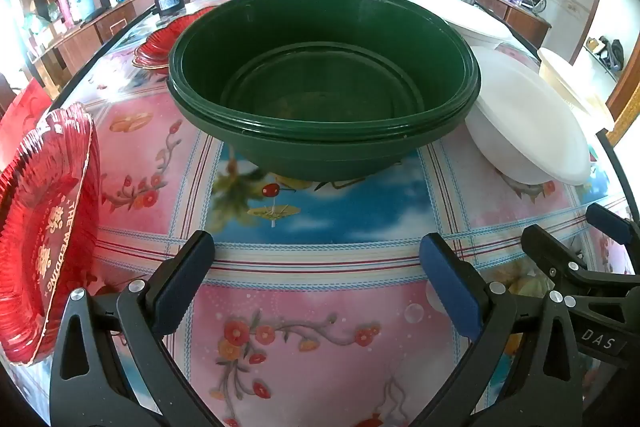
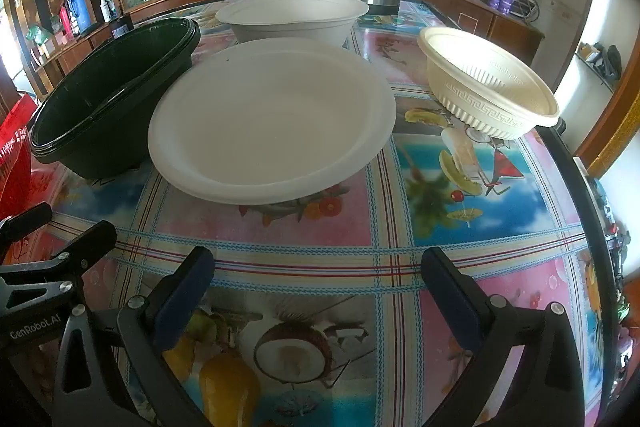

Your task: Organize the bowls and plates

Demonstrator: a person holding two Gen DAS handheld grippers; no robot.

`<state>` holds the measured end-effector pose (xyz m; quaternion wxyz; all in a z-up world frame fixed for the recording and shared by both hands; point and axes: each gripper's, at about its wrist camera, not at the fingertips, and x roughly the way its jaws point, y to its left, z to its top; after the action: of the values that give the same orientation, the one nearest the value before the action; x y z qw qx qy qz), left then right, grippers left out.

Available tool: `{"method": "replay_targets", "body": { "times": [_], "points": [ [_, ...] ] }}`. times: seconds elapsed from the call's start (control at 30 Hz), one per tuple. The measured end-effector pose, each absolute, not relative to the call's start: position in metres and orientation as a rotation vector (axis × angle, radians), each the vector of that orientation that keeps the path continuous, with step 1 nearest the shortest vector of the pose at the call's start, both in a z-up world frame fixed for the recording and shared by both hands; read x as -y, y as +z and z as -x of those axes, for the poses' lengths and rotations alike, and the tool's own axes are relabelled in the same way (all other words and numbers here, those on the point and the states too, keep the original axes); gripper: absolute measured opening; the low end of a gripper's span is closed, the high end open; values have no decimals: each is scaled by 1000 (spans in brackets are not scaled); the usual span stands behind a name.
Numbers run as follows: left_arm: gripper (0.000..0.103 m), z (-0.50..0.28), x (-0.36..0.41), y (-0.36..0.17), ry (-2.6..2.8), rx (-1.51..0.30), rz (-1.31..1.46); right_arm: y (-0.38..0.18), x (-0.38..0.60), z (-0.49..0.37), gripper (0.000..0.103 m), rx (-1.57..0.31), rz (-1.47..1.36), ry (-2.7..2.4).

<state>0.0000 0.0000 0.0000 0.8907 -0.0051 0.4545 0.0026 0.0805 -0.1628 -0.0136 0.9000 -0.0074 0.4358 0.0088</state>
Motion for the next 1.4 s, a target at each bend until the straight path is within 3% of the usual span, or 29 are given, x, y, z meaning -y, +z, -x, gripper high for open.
{"method": "replay_targets", "body": {
  "times": [1.4],
  "points": [
    [103, 0, 0, 0, 0, -958, 6, -13, 162, -78, 103, -904, 13, 16]
  ]
}}
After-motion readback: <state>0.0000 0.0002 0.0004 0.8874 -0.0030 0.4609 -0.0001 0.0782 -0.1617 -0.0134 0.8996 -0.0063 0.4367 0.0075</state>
